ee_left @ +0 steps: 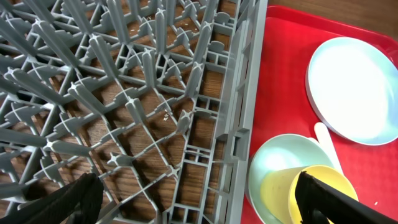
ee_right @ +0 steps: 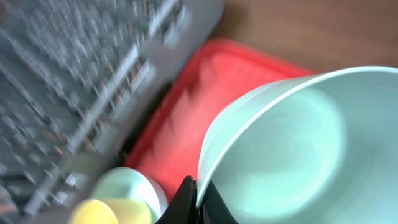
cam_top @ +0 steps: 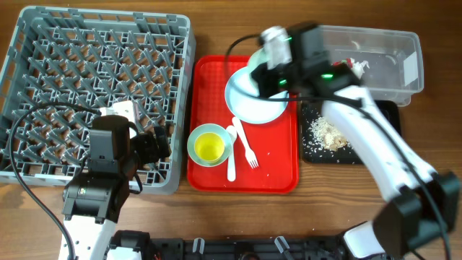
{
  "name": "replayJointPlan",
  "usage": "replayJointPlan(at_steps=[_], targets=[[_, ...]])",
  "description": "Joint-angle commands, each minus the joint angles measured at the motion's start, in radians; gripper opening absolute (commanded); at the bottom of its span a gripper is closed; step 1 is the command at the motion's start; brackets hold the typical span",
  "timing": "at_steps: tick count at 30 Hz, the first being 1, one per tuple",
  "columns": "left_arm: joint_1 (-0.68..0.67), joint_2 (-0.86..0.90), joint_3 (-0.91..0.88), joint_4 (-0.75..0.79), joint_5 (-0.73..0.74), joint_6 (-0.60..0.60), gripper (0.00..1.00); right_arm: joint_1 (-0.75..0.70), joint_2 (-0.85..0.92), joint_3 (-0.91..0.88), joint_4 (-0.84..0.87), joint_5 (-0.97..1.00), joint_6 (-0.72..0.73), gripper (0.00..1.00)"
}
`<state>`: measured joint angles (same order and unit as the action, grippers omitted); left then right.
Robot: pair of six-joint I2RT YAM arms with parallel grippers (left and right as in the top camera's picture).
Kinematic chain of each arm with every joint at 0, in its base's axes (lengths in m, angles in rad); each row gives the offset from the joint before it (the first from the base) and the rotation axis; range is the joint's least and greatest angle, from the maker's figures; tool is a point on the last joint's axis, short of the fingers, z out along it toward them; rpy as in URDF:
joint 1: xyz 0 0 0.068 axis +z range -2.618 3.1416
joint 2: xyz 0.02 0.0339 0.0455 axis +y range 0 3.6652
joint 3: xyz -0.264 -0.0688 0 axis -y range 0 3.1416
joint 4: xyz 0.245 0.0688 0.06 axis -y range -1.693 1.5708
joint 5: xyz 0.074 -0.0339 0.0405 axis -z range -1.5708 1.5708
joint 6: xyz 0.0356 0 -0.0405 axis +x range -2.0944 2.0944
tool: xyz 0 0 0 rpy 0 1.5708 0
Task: Sort waste into correct bins and load items into the dishwasher rack
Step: 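Carry the empty green bowl back and set it on the white plate, then grasp the yellow cup with the right gripper and lift it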
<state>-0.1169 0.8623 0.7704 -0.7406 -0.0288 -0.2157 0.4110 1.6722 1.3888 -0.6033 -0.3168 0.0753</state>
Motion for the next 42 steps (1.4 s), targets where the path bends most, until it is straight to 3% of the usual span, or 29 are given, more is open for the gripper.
replayJointPlan(at_steps=[1, 8, 10, 13, 16, 18, 21, 27, 33, 35, 39, 42], targets=[[-0.003, 0.001, 0.019, 0.002, 0.009, -0.009, 1.0, 0.073, 0.137, 0.01, 0.003, 0.13, -0.071, 0.04], [-0.003, 0.001, 0.019, 0.002, 0.009, -0.009, 1.0, 0.087, 0.298, 0.01, 0.024, 0.179, 0.033, 0.06], [-0.003, 0.001, 0.019, 0.002, 0.009, -0.009, 1.0, 0.087, 0.299, 0.01, 0.016, 0.178, 0.033, 0.19], [-0.003, 0.001, 0.019, 0.002, 0.009, -0.009, 1.0, 0.085, 0.256, 0.022, -0.036, 0.114, 0.034, 0.32], [-0.003, 0.001, 0.019, 0.002, 0.009, -0.009, 1.0, 0.084, 0.177, 0.069, -0.13, 0.105, 0.033, 0.36], [-0.003, 0.001, 0.019, 0.002, 0.009, -0.008, 1.0, 0.085, 0.098, 0.104, -0.215, 0.005, 0.032, 0.42], [-0.003, 0.002, 0.019, 0.002, 0.009, -0.009, 1.0, 0.105, 0.058, 0.102, -0.318, -0.119, 0.04, 0.43], [-0.003, 0.002, 0.019, 0.002, 0.009, -0.009, 1.0, 0.225, 0.097, 0.017, -0.318, -0.091, 0.151, 0.42], [-0.003, 0.002, 0.019, -0.001, 0.009, -0.009, 1.0, 0.319, 0.188, 0.005, -0.313, 0.084, 0.273, 0.37], [-0.003, 0.002, 0.019, -0.002, 0.009, -0.009, 1.0, 0.328, 0.22, 0.005, -0.309, 0.084, 0.295, 0.32], [-0.003, 0.002, 0.019, -0.005, 0.009, -0.009, 1.0, 0.331, 0.255, 0.005, -0.303, 0.084, 0.325, 0.05], [-0.003, 0.002, 0.019, -0.005, 0.01, -0.009, 1.0, 0.325, 0.229, 0.008, -0.292, 0.084, 0.324, 0.04]])
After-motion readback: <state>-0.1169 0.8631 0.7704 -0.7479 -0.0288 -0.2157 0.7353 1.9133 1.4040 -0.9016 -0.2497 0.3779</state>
